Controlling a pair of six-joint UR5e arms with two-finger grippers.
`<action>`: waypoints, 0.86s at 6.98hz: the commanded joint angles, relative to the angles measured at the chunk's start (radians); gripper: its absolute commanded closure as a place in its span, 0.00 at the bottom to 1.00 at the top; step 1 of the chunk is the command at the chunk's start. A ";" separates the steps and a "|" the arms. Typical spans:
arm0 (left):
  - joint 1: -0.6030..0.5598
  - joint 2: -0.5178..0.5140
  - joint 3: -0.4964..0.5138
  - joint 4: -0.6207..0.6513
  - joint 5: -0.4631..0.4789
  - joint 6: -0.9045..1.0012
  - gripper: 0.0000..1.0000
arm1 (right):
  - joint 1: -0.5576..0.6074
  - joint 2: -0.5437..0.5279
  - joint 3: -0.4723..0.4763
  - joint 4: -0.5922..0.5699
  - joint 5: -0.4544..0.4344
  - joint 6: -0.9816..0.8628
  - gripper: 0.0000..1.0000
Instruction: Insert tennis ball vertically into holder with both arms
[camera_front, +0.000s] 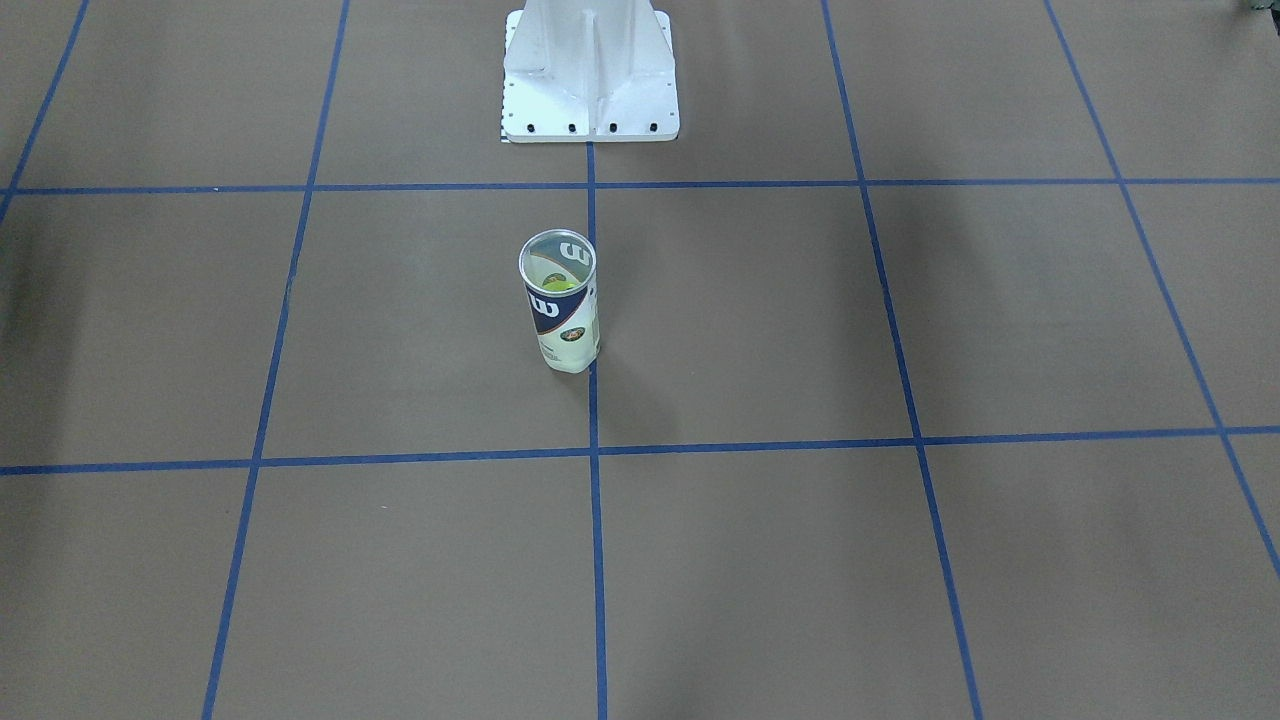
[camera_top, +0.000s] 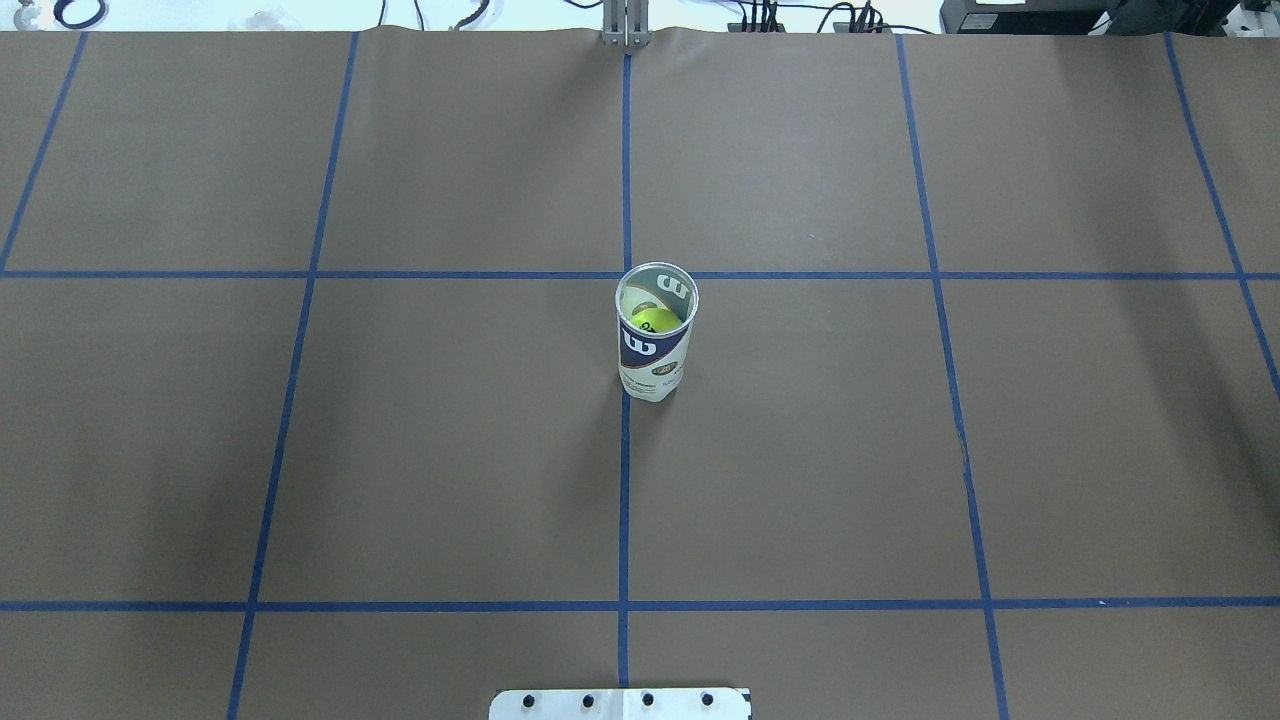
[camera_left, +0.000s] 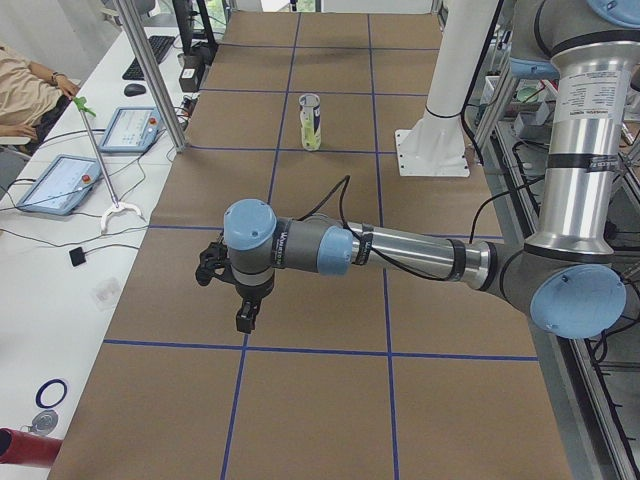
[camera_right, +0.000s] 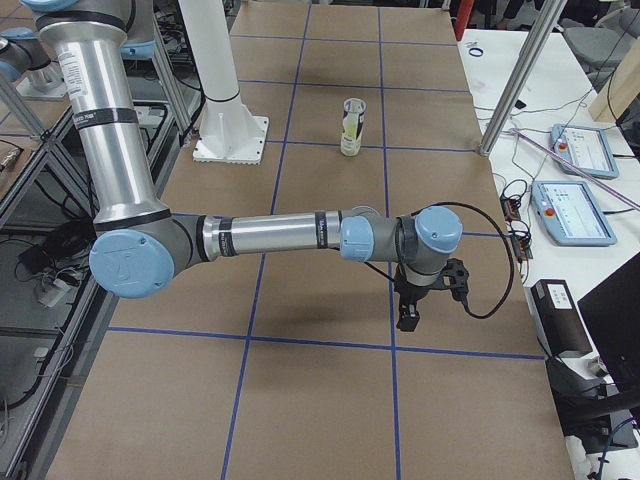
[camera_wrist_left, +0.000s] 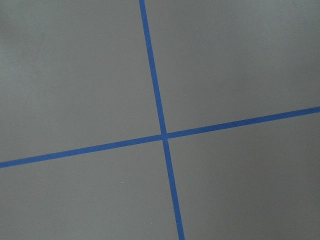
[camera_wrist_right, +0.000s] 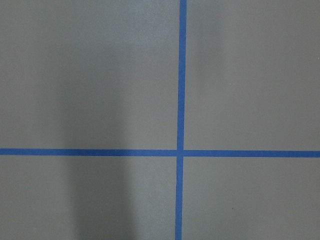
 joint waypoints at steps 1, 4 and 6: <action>0.001 0.005 0.006 -0.039 -0.002 0.000 0.00 | -0.001 -0.002 0.004 0.001 0.000 0.000 0.00; 0.001 0.011 0.013 -0.038 0.003 -0.001 0.00 | -0.001 0.001 0.006 0.001 0.000 -0.001 0.00; 0.001 0.011 0.018 -0.038 0.004 -0.001 0.00 | -0.001 0.006 0.007 0.001 0.000 -0.003 0.00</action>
